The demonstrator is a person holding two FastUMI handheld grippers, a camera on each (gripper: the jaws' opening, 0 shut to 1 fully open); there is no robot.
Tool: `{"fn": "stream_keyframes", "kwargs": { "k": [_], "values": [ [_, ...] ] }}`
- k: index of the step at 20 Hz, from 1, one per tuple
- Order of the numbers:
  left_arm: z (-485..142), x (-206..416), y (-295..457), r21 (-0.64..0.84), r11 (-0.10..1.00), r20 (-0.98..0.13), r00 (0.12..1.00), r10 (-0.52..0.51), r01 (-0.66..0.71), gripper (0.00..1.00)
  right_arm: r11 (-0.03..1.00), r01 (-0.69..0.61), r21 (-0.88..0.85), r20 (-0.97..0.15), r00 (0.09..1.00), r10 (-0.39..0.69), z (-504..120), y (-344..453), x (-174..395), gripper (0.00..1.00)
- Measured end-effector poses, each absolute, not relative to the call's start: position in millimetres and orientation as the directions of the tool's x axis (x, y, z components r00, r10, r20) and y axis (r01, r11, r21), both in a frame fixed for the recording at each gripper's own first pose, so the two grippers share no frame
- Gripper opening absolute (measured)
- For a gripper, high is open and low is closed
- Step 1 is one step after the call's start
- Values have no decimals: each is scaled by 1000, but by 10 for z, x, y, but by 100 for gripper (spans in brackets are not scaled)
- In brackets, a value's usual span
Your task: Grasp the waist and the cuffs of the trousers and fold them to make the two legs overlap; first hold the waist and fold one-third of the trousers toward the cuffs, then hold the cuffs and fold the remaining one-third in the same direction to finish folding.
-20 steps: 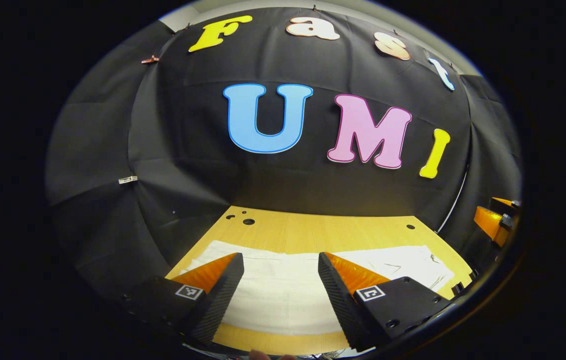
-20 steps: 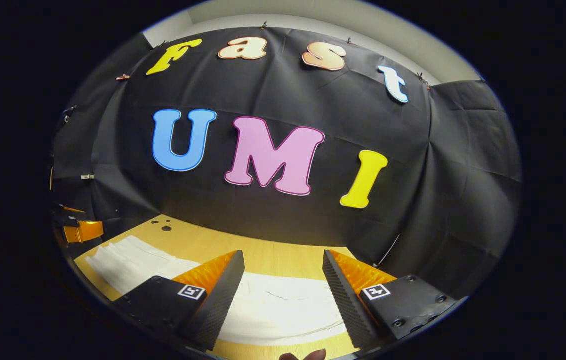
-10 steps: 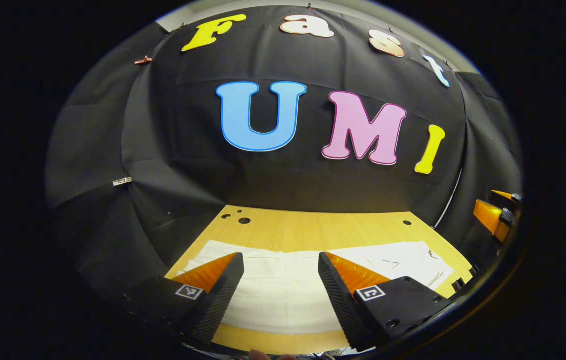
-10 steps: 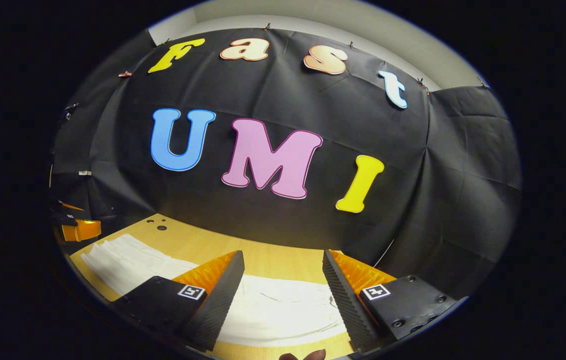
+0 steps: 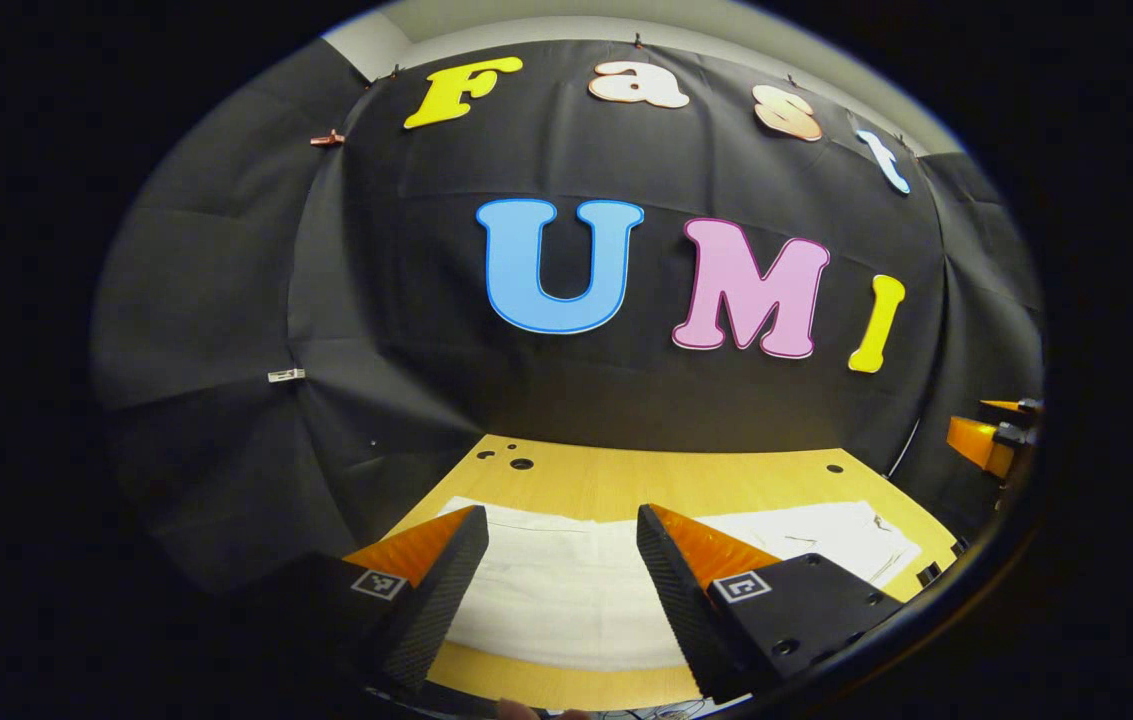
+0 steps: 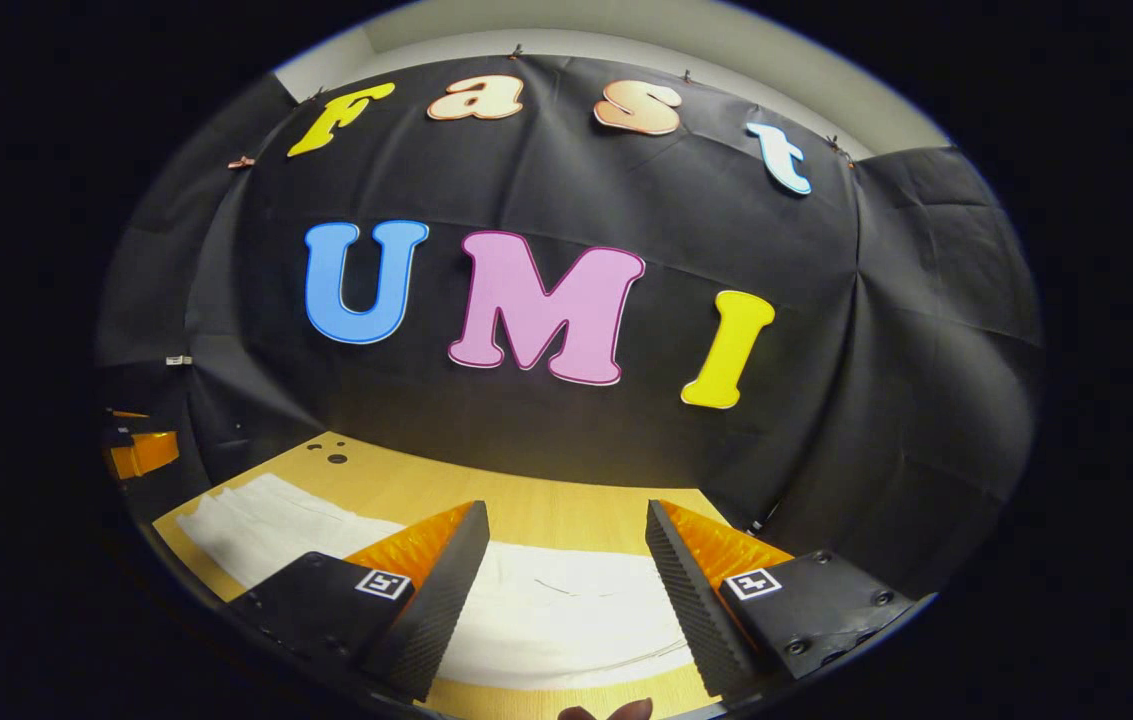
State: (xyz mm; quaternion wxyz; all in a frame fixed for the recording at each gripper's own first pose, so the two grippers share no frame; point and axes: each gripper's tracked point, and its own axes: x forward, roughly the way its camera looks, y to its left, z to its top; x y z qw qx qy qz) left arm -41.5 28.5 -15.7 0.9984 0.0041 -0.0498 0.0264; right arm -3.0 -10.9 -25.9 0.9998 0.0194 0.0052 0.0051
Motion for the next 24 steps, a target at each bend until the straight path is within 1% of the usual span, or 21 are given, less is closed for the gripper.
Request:
{"fn": "stream_keyframes", "kwargs": {
  "k": [3,4,5,6,7,8,9,10,11,12,14,16,19,22,24],
  "values": [
    [-244,-501,377,7,998,81,995,63,-64,95,999,-8,33,-32,999,9,-387,-181,-33,98],
    [-298,-510,417,13,998,64,996,60,-61,91,1000,-8,28,-41,999,9,-431,-194,-48,97],
    [-416,-500,485,36,997,31,997,67,-68,95,1000,-8,22,-51,999,10,-471,-204,-57,97],
    [-526,-489,567,68,995,0,998,67,-67,95,1000,-9,18,-60,998,10,-506,-207,-68,98],
    [-659,-462,666,118,991,-31,998,63,-59,95,1000,-9,15,-65,998,10,-523,-210,-87,98],
    [-791,-419,787,190,981,-59,996,60,-48,91,1000,-8,12,-65,998,8,-537,-214,-97,98],
    [-885,-376,910,271,962,-74,995,60,-38,94,1000,-5,7,-67,998,6,-547,-218,-110,98],
    [-997,-322,1017,361,933,-94,994,53,-16,91,1000,-4,4,-73,997,4,-580,-217,-114,97],
    [-1107,-271,1098,454,891,-111,993,42,13,95,1000,-1,1,-77,997,2,-591,-212,-130,98],
    [-1231,-199,1152,545,837,-130,991,20,54,96,1000,3,-2,-77,997,-3,-588,-219,-143,98],
    [-1470,-105,1214,691,706,-184,982,-32,153,96,1000,14,-10,-77,997,-15,-580,-236,-178,98],
    [-1748,-13,1324,780,576,-258,964,-58,243,96,999,32,-18,-78,996,-33,-580,-283,-205,98],
    [-2165,88,1499,818,429,-403,914,-48,383,95,998,61,-13,-88,994,-62,-603,-358,-261,97],
    [-2411,192,1632,839,290,-477,879,-19,461,95,997,81,-15,-97,992,-83,-629,-385,-321,98],
    [-2487,269,1686,847,223,-496,868,1,483,95,996,89,-22,-103,991,-91,-655,-395,-352,98]
  ]
}}
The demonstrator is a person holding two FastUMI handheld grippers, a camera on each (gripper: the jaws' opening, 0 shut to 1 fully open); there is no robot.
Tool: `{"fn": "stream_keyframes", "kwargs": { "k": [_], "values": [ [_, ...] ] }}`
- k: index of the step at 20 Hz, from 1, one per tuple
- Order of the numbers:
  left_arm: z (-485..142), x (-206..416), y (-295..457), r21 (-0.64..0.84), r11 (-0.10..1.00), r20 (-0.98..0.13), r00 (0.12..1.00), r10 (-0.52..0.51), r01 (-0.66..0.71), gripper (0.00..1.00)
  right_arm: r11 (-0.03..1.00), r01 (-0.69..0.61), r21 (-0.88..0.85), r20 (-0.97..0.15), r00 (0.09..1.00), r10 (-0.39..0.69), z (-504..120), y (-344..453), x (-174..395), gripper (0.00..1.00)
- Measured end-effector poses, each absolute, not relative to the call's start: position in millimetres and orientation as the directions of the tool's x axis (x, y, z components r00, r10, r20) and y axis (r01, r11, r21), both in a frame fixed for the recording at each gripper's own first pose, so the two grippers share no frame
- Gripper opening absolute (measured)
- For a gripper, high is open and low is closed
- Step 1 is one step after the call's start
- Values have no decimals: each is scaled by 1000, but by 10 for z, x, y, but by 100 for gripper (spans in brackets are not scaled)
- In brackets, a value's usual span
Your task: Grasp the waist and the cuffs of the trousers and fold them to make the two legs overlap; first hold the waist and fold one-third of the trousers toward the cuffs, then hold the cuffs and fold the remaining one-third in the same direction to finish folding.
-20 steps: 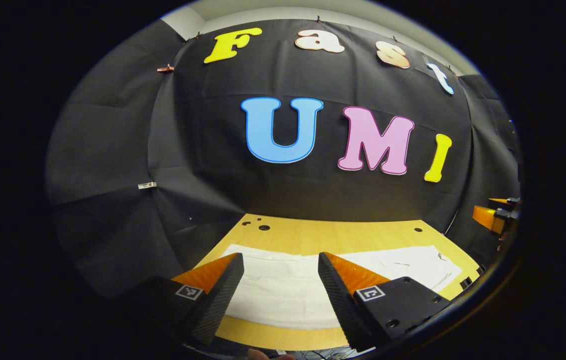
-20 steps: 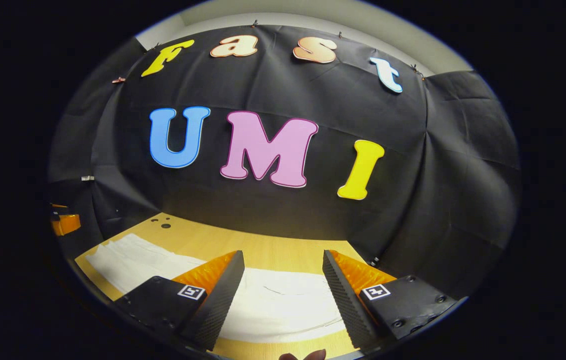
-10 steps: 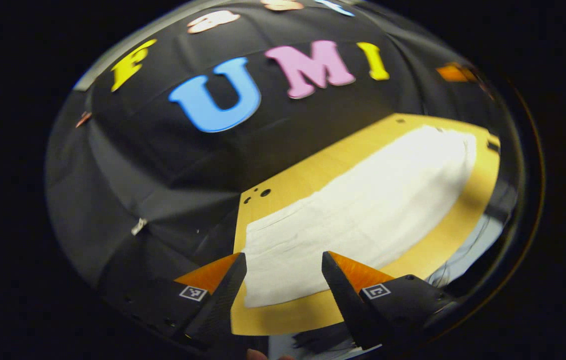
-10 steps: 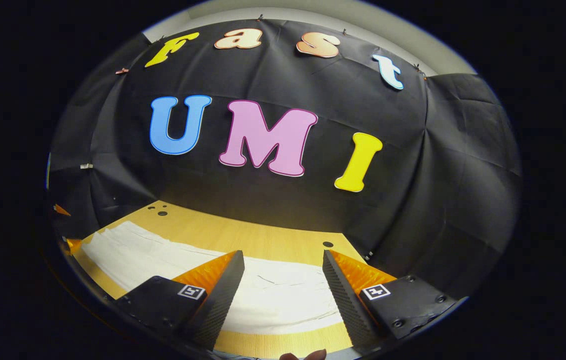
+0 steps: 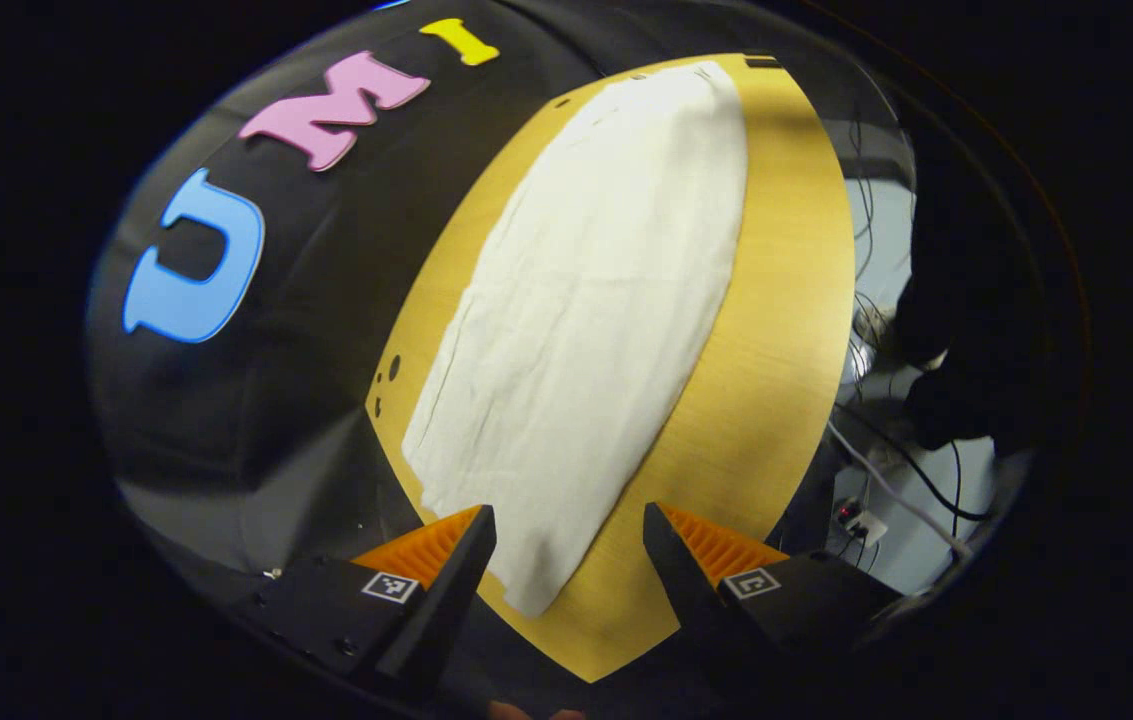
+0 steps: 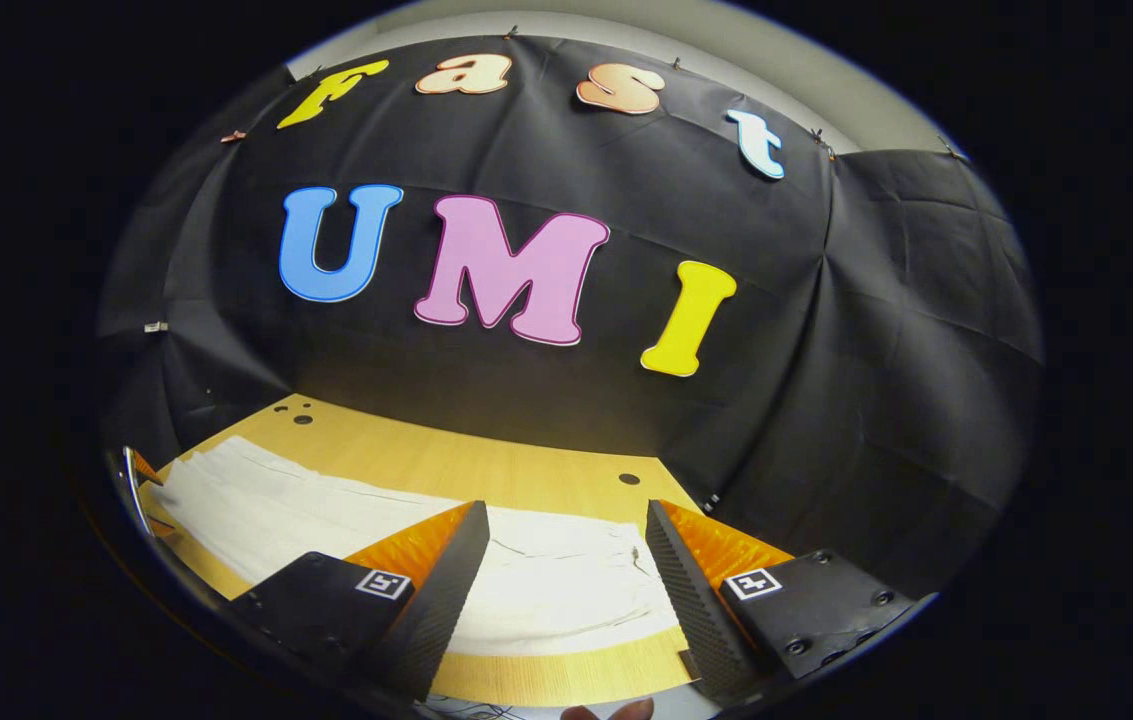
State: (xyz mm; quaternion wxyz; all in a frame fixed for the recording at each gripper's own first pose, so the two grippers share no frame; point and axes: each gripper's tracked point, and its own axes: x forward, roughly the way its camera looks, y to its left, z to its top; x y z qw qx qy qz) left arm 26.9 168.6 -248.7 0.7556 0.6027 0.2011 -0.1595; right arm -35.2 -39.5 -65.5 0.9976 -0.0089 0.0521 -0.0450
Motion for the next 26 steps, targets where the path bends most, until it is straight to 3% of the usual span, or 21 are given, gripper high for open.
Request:
{"fn": "stream_keyframes", "kwargs": {
  "k": [6,10,11,15,19,26],
  "values": [
    [-2621,565,1779,862,52,-506,861,60,503,92,992,122,-28,-115,985,-124,-681,-462,-435,98],
    [-2637,784,1798,858,37,-513,854,79,512,86,988,154,-21,-130,979,-155,-738,-565,-481,98],
    [-2685,828,1818,850,37,-527,844,97,526,80,987,160,-22,-134,978,-162,-759,-589,-486,98],
    [-2749,964,1869,842,21,-536,830,154,539,10,984,143,-102,-173,972,-159,-1004,-715,-505,98],
    [-2751,948,1848,825,85,-566,811,152,559,6,941,51,-333,-263,954,-145,-1519,-1059,-491,98],
    [-2753,939,1854,839,63,-543,823,170,541,6,772,-245,-586,-440,897,-49,-2564,-1348,-270,97]
  ]
}}
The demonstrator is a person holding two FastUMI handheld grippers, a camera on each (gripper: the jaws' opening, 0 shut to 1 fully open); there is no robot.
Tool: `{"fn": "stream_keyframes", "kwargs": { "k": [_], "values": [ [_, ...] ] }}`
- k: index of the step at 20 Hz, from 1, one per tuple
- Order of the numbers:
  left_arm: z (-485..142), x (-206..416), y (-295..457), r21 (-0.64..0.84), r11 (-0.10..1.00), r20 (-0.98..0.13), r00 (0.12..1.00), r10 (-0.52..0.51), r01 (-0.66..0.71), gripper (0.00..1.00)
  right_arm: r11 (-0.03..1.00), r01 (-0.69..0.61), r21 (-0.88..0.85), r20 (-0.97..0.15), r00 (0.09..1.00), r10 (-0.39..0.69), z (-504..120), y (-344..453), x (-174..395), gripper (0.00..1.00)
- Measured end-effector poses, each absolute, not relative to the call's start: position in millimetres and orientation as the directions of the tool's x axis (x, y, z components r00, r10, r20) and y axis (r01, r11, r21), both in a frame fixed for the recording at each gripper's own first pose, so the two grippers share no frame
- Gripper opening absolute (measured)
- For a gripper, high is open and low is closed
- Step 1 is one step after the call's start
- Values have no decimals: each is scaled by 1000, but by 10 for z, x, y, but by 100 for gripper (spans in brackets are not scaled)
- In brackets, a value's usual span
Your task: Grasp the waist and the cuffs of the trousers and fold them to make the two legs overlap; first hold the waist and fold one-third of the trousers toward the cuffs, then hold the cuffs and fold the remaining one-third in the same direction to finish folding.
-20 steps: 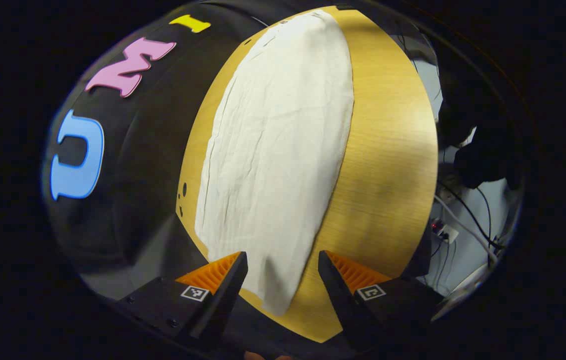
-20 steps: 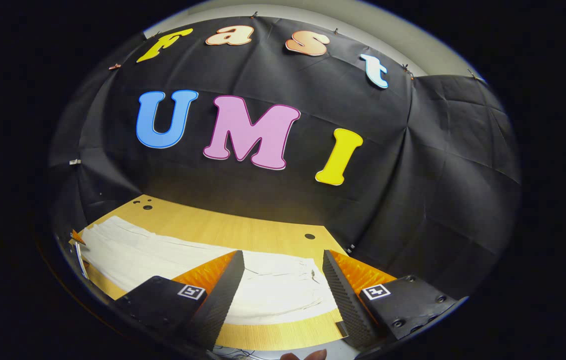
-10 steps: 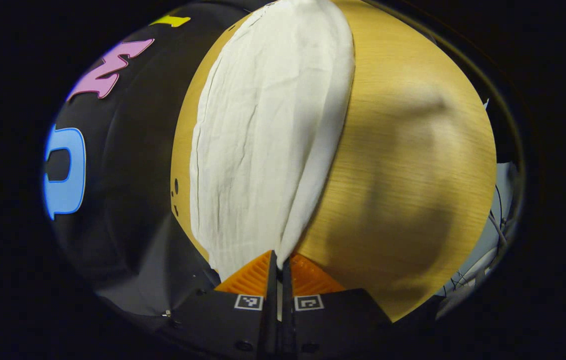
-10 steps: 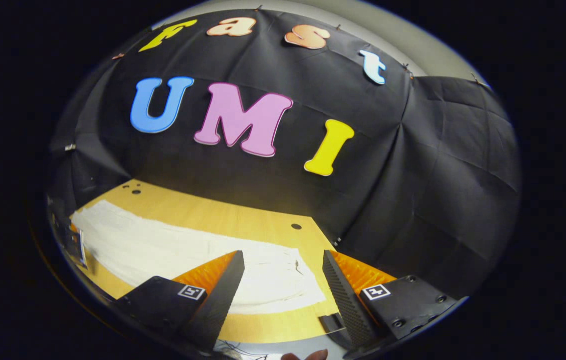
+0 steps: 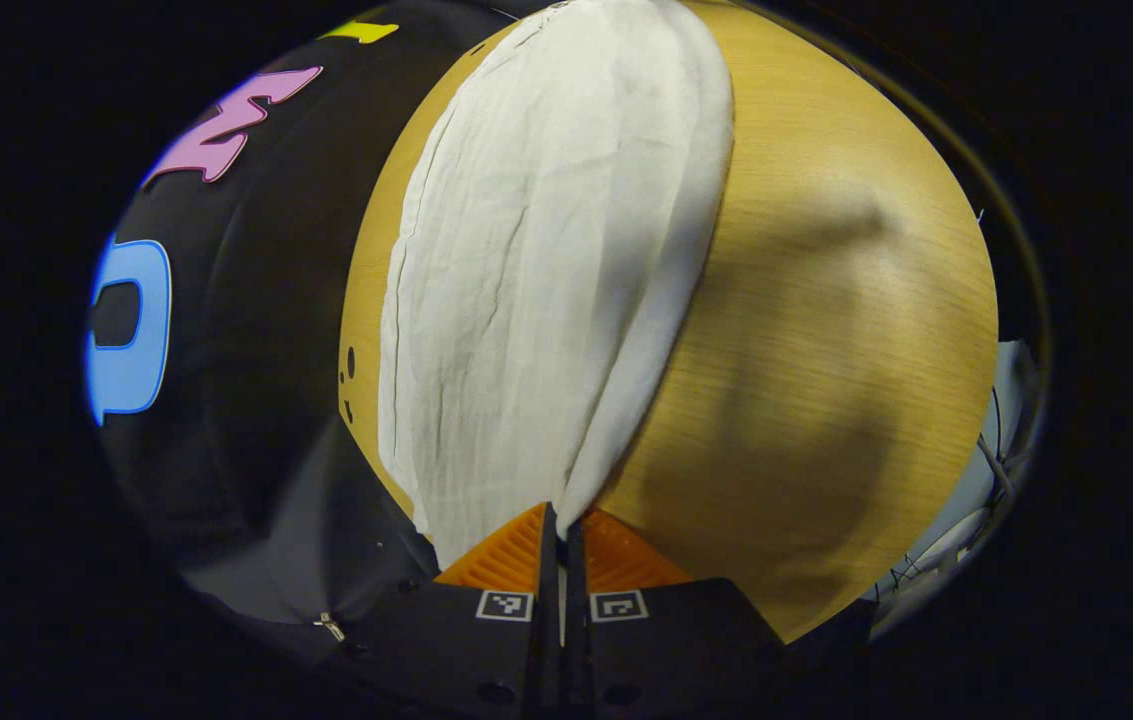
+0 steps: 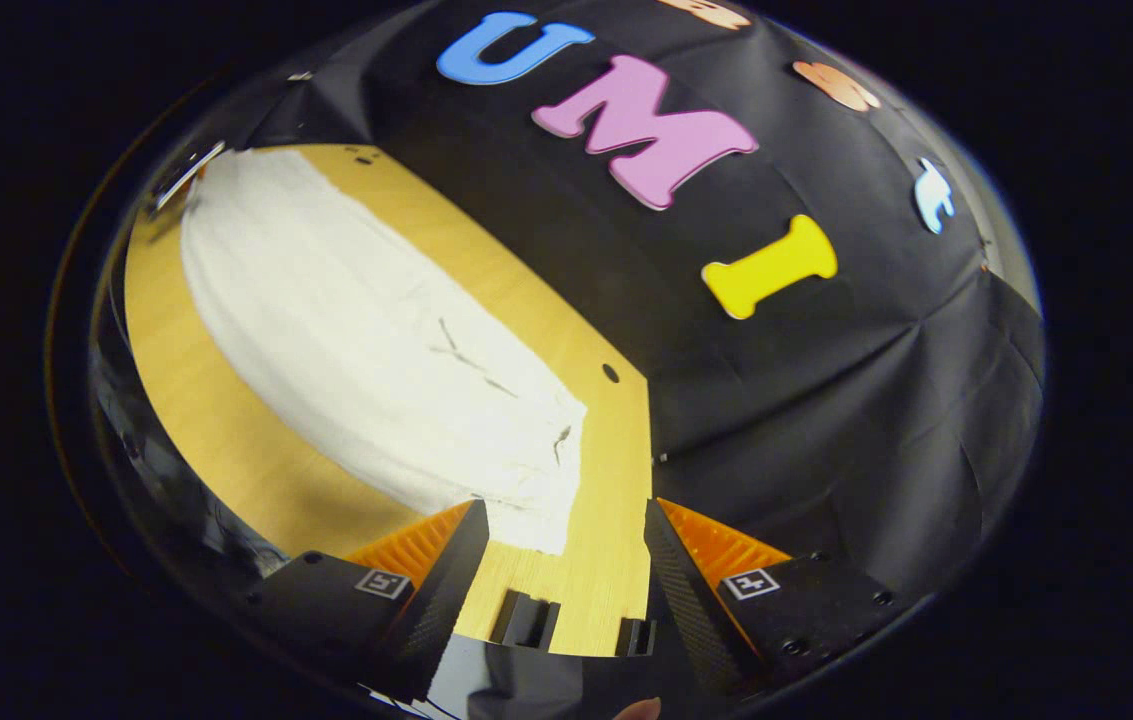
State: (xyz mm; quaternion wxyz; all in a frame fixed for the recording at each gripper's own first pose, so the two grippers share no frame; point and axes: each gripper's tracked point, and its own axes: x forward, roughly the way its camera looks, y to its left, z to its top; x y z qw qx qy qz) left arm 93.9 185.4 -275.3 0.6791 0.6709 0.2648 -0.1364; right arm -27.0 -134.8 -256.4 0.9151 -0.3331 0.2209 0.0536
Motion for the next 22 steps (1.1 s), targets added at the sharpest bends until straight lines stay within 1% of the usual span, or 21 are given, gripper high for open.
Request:
{"fn": "stream_keyframes", "kwargs": {
  "k": [2,6,8,10,11,12,13,15,20,22],
  "values": [
    [-2751,937,1851,838,64,-543,821,173,541,7,697,-340,-632,-480,878,-7,-2827,-1354,-182,96],
    [-2754,930,1841,827,109,-563,806,184,552,7,454,-517,-725,-560,827,48,-3310,-1381,-39,96],
    [-2751,920,1834,824,108,-567,800,195,557,7,330,-573,-750,-589,806,59,-3545,-1433,4,95],
    [-2751,915,1837,824,114,-567,797,207,556,7,270,-619,-738,-628,776,62,-3778,-1468,26,97],
    [-2753,910,1823,824,118,-565,797,214,553,7,240,-611,-754,-618,784,57,-3808,-1502,99,95],
    [-2754,910,1823,826,124,-563,796,221,550,7,226,-596,-771,-600,798,56,-3775,-1505,160,91],
    [-2757,911,1818,828,127,-560,797,226,546,7,232,-586,-776,-592,804,52,-3789,-1514,224,89],
    [-2759,908,1813,831,130,-556,797,235,541,7,255,-572,-779,-583,811,39,-3793,-1534,373,90],
    [-2759,917,1814,825,136,-564,789,242,549,7,260,-535,-804,-553,833,2,-3790,-1549,763,89],
    [-2757,916,1817,825,143,-564,789,244,546,7,270,-546,-793,-573,819,-31,-3886,-1547,857,87]
  ]
}}
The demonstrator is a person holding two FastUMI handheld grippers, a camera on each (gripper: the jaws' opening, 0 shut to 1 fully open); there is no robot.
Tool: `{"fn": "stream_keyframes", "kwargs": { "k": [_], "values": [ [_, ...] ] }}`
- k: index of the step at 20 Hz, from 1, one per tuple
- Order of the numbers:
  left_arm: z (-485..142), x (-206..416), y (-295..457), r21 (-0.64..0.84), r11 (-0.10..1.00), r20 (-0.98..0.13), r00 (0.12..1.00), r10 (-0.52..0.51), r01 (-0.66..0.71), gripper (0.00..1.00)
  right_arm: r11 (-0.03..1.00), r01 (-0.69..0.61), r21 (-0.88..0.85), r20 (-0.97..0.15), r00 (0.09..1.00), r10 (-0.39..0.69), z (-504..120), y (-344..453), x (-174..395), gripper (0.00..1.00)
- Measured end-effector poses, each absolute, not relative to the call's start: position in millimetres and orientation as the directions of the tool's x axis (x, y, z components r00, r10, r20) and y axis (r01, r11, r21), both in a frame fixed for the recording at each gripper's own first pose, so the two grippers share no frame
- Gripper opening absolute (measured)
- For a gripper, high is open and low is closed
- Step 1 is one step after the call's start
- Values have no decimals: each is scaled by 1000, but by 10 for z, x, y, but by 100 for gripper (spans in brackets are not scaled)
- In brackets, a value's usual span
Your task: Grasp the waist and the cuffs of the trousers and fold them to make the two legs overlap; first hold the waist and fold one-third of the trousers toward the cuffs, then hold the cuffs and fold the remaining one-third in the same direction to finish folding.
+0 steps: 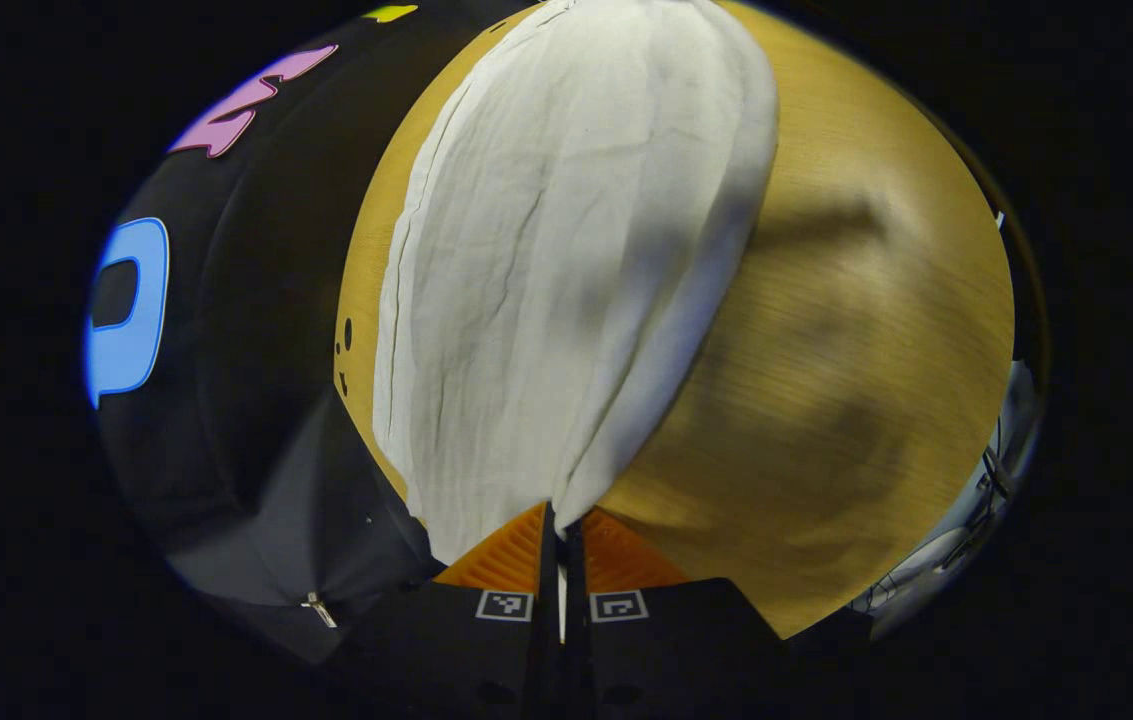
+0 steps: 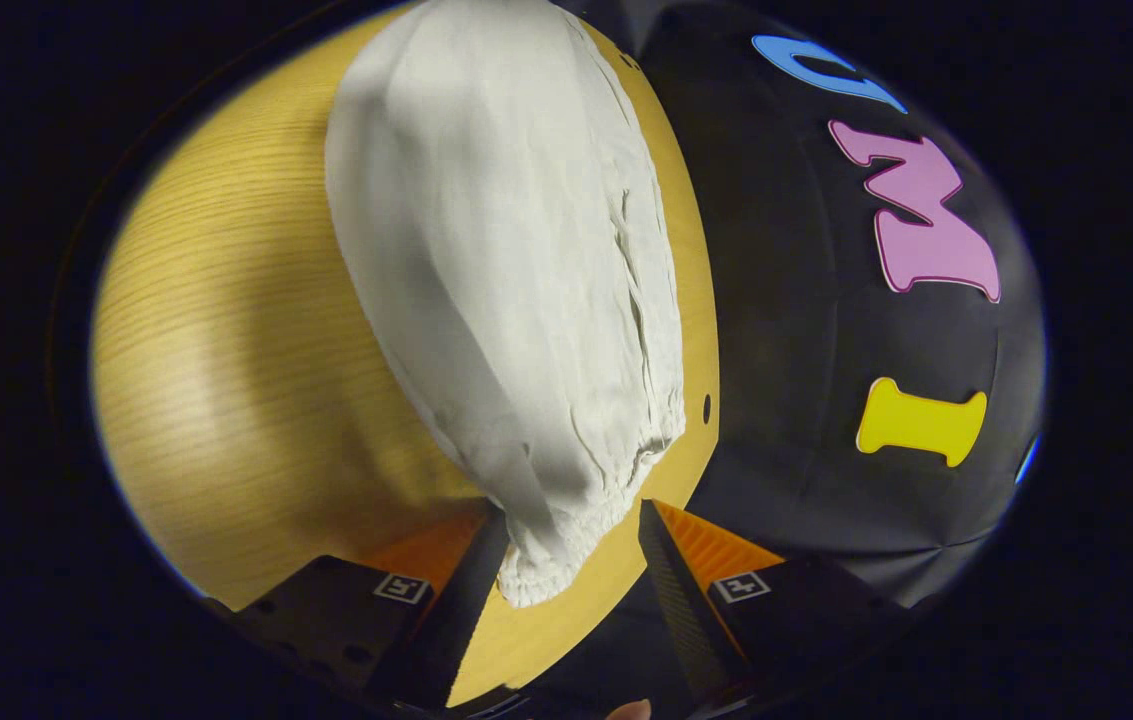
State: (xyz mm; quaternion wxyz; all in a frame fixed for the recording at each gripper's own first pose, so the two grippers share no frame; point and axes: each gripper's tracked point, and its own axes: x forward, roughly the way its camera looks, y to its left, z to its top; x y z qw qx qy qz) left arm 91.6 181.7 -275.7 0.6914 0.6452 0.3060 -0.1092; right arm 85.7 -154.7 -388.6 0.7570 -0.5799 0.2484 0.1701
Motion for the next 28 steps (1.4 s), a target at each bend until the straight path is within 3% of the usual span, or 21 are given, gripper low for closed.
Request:
{"fn": "stream_keyframes", "kwargs": {
  "k": [3,5,6,8,11,15,18,24,28],
  "values": [
    [-2765,910,1806,824,168,-566,786,247,541,7,264,-598,-757,-632,773,-61,-4037,-1507,812,45],
    [-2775,908,1806,819,191,-574,780,249,542,7,280,-615,-737,-654,753,-66,-4038,-1509,777,10],
    [-2771,904,1811,817,201,-576,777,252,541,3,316,-620,-718,-667,743,-58,-4033,-1480,756,13],
    [-2775,885,1799,809,229,-586,772,248,541,6,358,-614,-704,-669,742,-44,-3975,-1495,771,6],
    [-2762,899,1786,798,287,-593,777,213,530,6,424,-582,-694,-641,767,3,-3772,-1433,760,6],
    [-2640,943,1756,788,403,-564,808,170,465,5,673,-420,-609,-556,831,16,-3237,-1338,885,6],
    [-2342,979,1717,780,478,-526,837,151,404,5,804,-307,-510,-513,858,3,-2838,-1303,989,6],
    [-1837,1505,1737,757,569,-481,863,155,320,5,901,-185,-392,-483,875,-30,-2501,-1296,1287,6],
    [-1568,1835,1745,756,560,-492,858,148,337,5,920,-148,-362,-500,864,-58,-2511,-1413,1528,6]
  ]
}}
